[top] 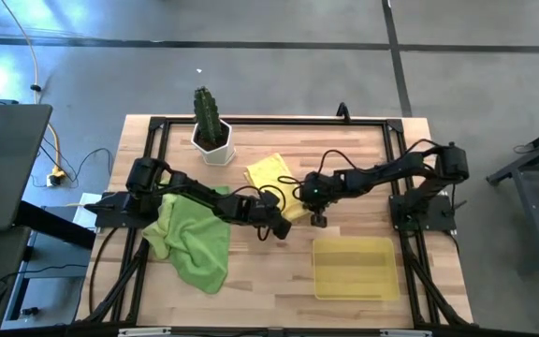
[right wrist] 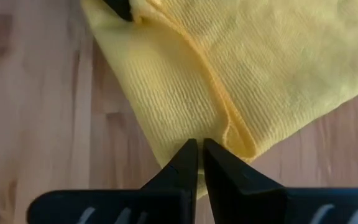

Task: Roll microfiber towels into tight, uniform cylinder then place into a basket
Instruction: Roll the yellow towel

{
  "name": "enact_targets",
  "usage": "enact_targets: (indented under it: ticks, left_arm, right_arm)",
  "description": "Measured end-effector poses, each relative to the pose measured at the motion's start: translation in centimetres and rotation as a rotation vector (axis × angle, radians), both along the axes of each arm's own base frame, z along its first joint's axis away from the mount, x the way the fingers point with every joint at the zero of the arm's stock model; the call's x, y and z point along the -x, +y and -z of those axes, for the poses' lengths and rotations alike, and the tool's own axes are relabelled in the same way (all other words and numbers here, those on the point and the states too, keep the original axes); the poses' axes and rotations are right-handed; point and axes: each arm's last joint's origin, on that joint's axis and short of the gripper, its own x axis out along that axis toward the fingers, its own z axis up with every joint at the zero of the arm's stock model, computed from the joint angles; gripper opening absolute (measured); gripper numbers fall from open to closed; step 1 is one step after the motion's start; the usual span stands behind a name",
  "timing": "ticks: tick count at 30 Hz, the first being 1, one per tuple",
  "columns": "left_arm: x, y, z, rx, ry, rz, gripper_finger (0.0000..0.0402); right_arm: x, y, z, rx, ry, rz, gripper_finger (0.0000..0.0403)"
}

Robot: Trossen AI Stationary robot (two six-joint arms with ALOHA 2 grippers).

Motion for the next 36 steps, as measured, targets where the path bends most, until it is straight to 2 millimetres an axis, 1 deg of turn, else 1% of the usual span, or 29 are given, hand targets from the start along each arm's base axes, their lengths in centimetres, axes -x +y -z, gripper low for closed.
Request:
enact_targets:
  ticks: [5, 11, 16, 19, 22, 26, 30, 34, 36]
  left_arm:
    - [-0.4, -0.4, -0.2, 0.08, -0.05, 0.061, 0.0016]
    - [-0.9, -0.4, -0.8, 0.093, -0.073, 0.077, 0.0048]
    - [-1.7, -0.2, -1.8, 0.136, -0.093, 0.179, 0.0077]
    - [-1.9, -0.1, -2.2, 0.117, -0.056, 0.216, 0.0087]
    - [-2.1, 0.3, -2.9, 0.095, 0.017, 0.246, 0.0091]
    - [-2.4, 0.8, -4.6, 0.089, 0.121, 0.312, 0.0091]
    - [-3.0, 1.0, -7.0, 0.056, 0.184, 0.39, 0.0089]
    - [-3.2, 1.2, -9.3, -0.072, 0.27, 0.428, 0.0088]
    - [-2.9, 1.5, -9.9, -0.163, 0.333, 0.412, 0.0088]
  right_arm:
    - [-0.4, 0.0, 0.7, -0.001, 0.006, -0.001, 0.002]
    - [-0.5, 0.0, 1.1, -0.002, 0.01, -0.001, 0.002]
    - [-0.5, 0.0, 1.2, -0.001, 0.011, -0.003, 0.002]
    - [-0.5, 0.0, 1.2, 0.002, 0.012, -0.008, 0.002]
    - [-0.5, -0.1, 1.2, 0.002, 0.013, -0.007, 0.002]
    - [-0.4, -0.1, 1.3, 0.001, 0.015, -0.007, 0.002]
    - [-0.4, -0.1, 1.3, 0.002, 0.017, -0.005, 0.002]
    - [-0.5, -0.1, 1.3, 0.011, 0.011, 0.001, 0.002]
    - [-0.6, -0.2, 1.2, 0.006, -0.003, 0.019, 0.002]
